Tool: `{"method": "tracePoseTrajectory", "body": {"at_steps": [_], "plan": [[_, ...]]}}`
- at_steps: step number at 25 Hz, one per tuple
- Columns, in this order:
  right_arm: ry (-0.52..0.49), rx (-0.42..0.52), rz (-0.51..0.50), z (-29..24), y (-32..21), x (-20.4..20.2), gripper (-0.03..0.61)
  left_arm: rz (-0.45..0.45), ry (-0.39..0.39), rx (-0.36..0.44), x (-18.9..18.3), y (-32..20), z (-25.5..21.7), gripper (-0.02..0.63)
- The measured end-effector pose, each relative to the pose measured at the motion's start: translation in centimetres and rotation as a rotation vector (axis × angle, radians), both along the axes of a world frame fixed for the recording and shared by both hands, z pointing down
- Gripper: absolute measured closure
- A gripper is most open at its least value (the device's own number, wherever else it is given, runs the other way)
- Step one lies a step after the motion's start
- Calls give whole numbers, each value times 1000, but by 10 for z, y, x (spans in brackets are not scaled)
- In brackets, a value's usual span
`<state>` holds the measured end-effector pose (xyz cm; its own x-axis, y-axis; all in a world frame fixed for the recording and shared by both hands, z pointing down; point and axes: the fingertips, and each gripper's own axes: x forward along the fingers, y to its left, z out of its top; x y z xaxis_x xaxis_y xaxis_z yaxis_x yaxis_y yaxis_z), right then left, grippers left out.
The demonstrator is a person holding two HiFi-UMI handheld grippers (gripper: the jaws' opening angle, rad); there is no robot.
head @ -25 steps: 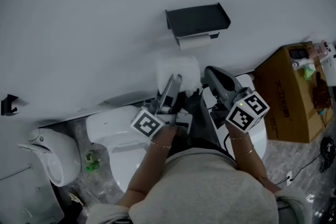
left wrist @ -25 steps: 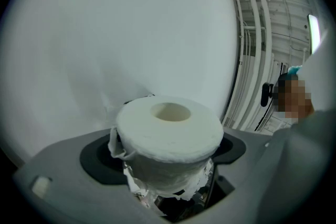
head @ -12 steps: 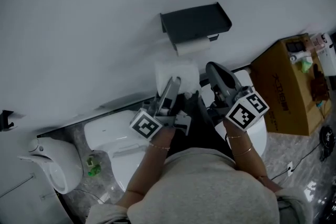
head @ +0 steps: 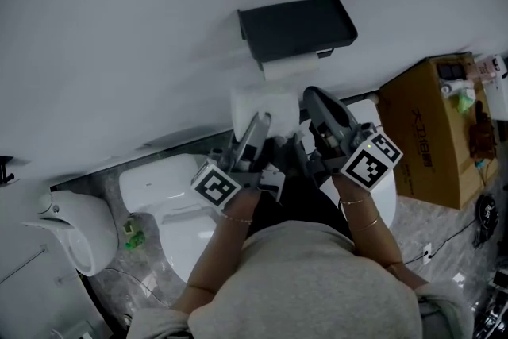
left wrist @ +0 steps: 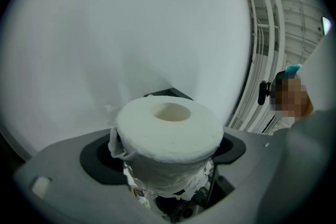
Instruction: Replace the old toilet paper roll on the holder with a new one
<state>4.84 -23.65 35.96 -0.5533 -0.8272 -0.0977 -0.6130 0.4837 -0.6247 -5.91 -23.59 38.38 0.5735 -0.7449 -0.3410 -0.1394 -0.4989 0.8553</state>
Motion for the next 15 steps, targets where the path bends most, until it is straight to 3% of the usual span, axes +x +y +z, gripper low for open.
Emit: {"method": "tracePoseTrajectory", "body": {"at_steps": [6,10,12,15], "plan": [[-86,-35,-55,6,-11,1,554,-50,-22,-19,-1,-2,6,147],[-114,-75,-125,15,-17,-6,468,-81,-24,-24,0,-3,9,147],[-145,-97,-123,18,-22,-4,434,-97,-17,-27,1,-2,11,147],[-173,-122,-92,24,-31,3,333,-100,24,-50,7,1,14,147]]}}
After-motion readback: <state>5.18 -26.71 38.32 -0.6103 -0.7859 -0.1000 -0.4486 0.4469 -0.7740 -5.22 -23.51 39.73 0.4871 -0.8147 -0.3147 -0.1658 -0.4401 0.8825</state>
